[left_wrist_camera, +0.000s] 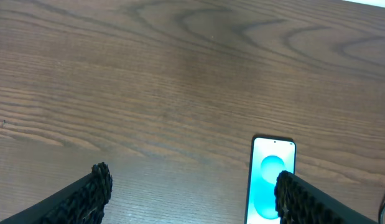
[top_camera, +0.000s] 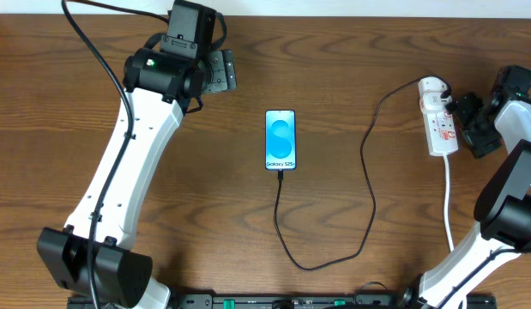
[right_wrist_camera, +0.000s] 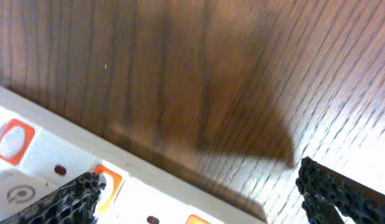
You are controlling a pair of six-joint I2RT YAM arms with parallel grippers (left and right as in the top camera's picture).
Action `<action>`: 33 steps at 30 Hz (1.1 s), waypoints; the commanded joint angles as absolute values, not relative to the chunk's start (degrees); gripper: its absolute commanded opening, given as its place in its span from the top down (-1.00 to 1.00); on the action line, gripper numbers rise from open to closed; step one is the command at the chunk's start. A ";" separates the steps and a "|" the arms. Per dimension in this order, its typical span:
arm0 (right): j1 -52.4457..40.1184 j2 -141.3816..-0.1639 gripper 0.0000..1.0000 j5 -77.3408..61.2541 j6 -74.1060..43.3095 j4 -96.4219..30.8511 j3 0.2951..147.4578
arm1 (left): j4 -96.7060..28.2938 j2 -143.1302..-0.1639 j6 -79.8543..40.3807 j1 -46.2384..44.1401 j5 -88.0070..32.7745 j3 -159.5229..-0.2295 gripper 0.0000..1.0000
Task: Plug charger to phone and switch on socket
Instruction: 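Move the right gripper over the white power strip's orange switch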
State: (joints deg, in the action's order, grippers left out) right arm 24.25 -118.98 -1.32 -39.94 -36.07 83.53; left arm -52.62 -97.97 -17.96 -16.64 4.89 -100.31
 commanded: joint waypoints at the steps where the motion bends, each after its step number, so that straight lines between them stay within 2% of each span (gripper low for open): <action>1: 24.27 -119.17 -0.99 -3.18 -40.64 -36.49 84.31 | -52.90 -98.45 -17.45 -16.56 5.85 -100.20 -0.70; 33: 23.05 -123.76 -0.99 -6.74 -39.09 -38.46 84.16 | -52.90 -98.45 -17.45 -16.56 5.85 -100.20 -0.71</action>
